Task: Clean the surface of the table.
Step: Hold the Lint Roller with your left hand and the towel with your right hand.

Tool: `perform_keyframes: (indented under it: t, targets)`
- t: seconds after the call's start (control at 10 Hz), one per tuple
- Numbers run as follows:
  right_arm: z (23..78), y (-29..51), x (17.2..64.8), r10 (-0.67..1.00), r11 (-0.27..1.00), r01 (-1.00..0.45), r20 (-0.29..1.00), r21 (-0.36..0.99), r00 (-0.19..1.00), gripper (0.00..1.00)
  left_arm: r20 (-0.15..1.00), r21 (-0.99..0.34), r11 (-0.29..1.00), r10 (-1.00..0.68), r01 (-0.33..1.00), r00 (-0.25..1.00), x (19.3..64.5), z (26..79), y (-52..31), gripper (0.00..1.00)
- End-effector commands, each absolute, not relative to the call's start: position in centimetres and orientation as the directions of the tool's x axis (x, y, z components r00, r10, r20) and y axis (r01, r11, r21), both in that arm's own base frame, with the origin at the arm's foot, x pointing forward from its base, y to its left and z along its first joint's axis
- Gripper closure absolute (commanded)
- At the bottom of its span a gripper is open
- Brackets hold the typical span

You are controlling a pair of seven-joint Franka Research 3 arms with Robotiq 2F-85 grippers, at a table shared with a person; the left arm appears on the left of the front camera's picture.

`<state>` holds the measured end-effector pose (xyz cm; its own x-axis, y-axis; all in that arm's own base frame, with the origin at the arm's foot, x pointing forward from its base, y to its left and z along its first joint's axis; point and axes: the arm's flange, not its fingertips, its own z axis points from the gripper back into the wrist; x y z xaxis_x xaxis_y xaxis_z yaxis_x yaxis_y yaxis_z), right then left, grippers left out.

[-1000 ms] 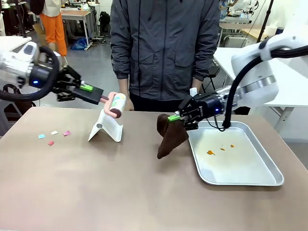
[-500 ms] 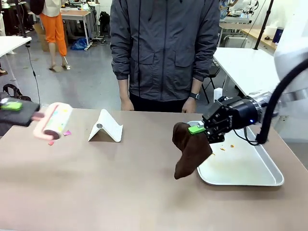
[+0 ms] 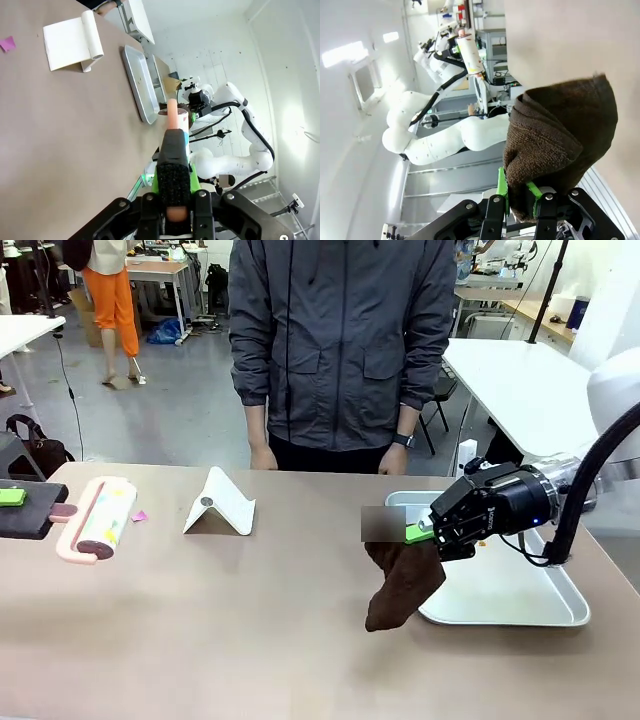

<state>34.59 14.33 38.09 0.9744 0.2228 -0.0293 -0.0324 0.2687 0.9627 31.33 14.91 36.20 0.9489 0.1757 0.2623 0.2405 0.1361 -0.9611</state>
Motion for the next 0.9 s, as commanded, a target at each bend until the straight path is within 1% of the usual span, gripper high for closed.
perform_keyframes:
  t: [0.0, 0.2, 0.3, 0.4, 0.5, 0.6, 0.8]
  targets:
    - [38.4, 14.4, 34.2, 0.254, 0.253, -0.015, -0.051, 0.967, 0.966, 1.00, 0.280, -0.958, 0.117, 0.188, 0.261, 0.942, 30.4, 37.1, 15.8, 0.98]
    - [38.4, 14.4, 34.2, 0.254, 0.253, -0.015, -0.051, 0.967, 0.966, 1.00, 0.280, -0.958, 0.117, 0.188, 0.261, 0.942, 30.4, 37.1, 15.8, 0.98]
    - [38.0, 14.4, 34.3, 0.237, 0.262, -0.027, -0.038, 0.965, 0.971, 0.90, 0.268, -0.960, 0.136, 0.185, 0.245, 0.946, 31.1, 36.5, 15.4, 0.78]
    - [37.9, 13.7, 35.7, 0.207, 0.288, 0.030, -0.093, 0.957, 0.974, 0.90, 0.237, -0.960, 0.173, 0.075, 0.222, 0.969, 32.2, 36.3, 13.8, 0.78]
    - [39.1, 11.4, 35.8, 0.179, 0.286, 0.057, -0.112, 0.956, 0.978, 0.90, 0.249, -0.958, 0.163, 0.053, 0.238, 0.967, 32.0, 37.9, 15.3, 0.78]
    - [41.1, 7.8, 35.2, 0.131, 0.261, 0.082, -0.120, 0.962, 0.984, 0.90, 0.275, -0.952, 0.168, 0.099, 0.256, 0.956, 31.5, 39.9, 18.6, 0.78]
    - [43.8, 2.1, 33.6, 0.056, 0.226, 0.117, -0.133, 0.967, 0.990, 0.90, 0.294, -0.952, 0.138, 0.168, 0.272, 0.941, 28.8, 42.1, 24.3, 0.78]
